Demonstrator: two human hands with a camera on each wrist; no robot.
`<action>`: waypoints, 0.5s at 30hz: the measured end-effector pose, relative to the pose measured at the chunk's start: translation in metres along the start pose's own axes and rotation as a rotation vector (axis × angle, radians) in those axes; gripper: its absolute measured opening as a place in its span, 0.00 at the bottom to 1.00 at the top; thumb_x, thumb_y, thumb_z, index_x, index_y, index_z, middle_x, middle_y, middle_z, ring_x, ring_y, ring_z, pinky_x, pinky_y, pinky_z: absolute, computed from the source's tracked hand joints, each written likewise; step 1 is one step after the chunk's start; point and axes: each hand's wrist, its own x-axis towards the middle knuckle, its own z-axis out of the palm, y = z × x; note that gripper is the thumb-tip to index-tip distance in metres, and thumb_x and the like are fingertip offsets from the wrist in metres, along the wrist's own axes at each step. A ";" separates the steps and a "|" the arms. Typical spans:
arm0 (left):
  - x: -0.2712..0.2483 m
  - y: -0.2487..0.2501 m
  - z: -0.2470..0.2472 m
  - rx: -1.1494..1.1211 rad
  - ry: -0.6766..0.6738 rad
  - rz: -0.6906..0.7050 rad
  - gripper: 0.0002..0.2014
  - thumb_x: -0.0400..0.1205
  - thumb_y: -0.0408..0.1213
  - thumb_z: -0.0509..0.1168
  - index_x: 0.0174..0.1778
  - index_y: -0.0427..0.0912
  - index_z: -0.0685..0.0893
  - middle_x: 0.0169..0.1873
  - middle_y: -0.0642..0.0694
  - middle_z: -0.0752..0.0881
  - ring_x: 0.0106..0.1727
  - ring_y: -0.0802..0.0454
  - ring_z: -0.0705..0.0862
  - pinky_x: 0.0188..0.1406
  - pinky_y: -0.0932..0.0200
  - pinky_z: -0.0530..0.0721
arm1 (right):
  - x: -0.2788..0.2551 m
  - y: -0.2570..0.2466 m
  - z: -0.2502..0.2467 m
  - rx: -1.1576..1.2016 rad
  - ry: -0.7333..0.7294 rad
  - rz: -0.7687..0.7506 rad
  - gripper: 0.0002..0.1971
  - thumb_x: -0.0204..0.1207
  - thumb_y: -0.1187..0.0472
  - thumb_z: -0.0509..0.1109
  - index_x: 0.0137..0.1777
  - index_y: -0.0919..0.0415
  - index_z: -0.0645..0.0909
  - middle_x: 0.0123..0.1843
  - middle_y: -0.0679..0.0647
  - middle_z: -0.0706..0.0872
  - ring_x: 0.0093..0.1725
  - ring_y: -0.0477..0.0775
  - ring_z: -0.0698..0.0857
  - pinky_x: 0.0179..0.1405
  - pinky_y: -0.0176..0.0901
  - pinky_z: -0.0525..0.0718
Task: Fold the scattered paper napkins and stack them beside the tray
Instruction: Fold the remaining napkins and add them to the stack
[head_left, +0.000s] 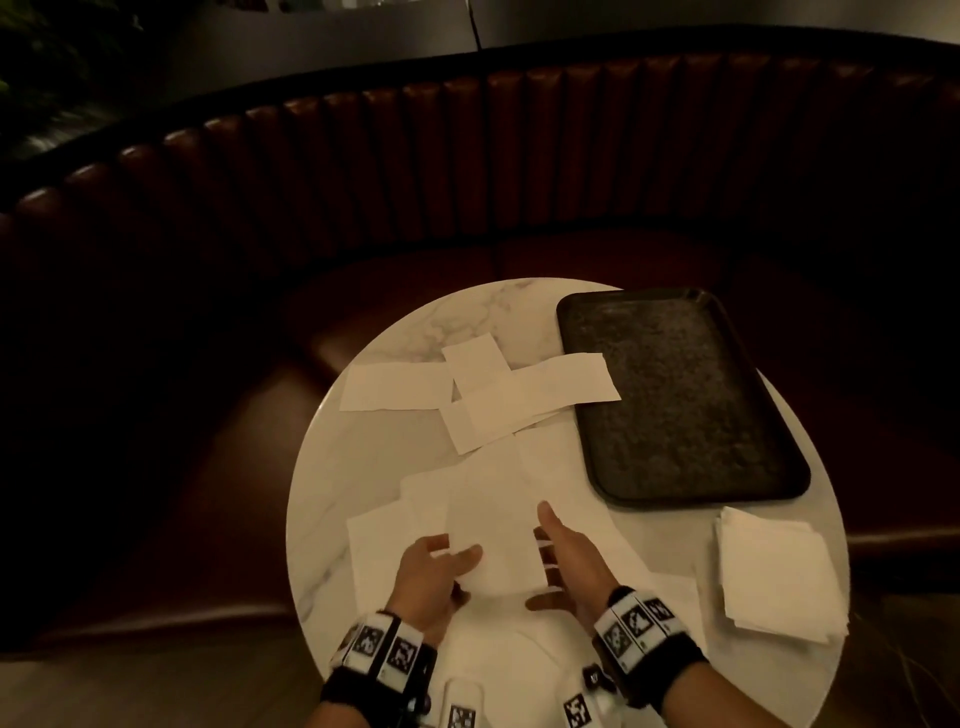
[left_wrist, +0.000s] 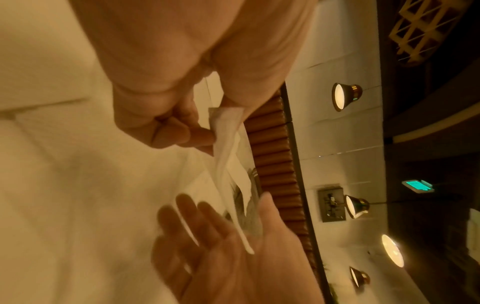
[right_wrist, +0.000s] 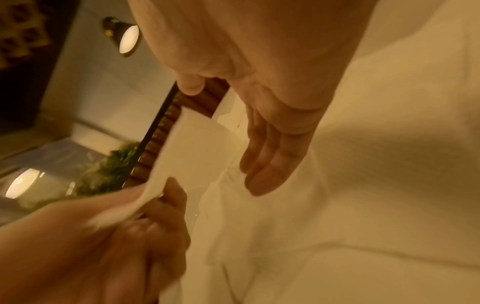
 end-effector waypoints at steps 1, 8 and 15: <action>-0.013 -0.003 -0.001 0.018 -0.017 0.016 0.17 0.75 0.23 0.74 0.57 0.33 0.79 0.50 0.32 0.91 0.48 0.34 0.90 0.38 0.46 0.89 | 0.003 0.000 0.003 0.028 -0.004 -0.001 0.25 0.78 0.38 0.65 0.54 0.61 0.85 0.49 0.61 0.91 0.45 0.61 0.91 0.36 0.51 0.91; -0.074 -0.011 -0.015 0.289 -0.062 0.190 0.12 0.79 0.42 0.73 0.56 0.46 0.81 0.49 0.45 0.90 0.46 0.51 0.88 0.42 0.54 0.85 | -0.036 0.002 0.003 -0.125 -0.009 -0.290 0.06 0.76 0.67 0.70 0.49 0.61 0.88 0.44 0.59 0.92 0.47 0.63 0.90 0.52 0.56 0.87; -0.108 0.017 -0.006 0.025 -0.264 0.314 0.29 0.75 0.40 0.77 0.69 0.59 0.71 0.55 0.42 0.91 0.57 0.42 0.90 0.60 0.39 0.87 | -0.105 -0.019 0.006 0.048 -0.051 -0.419 0.18 0.78 0.72 0.68 0.62 0.51 0.77 0.49 0.59 0.93 0.49 0.60 0.92 0.49 0.54 0.88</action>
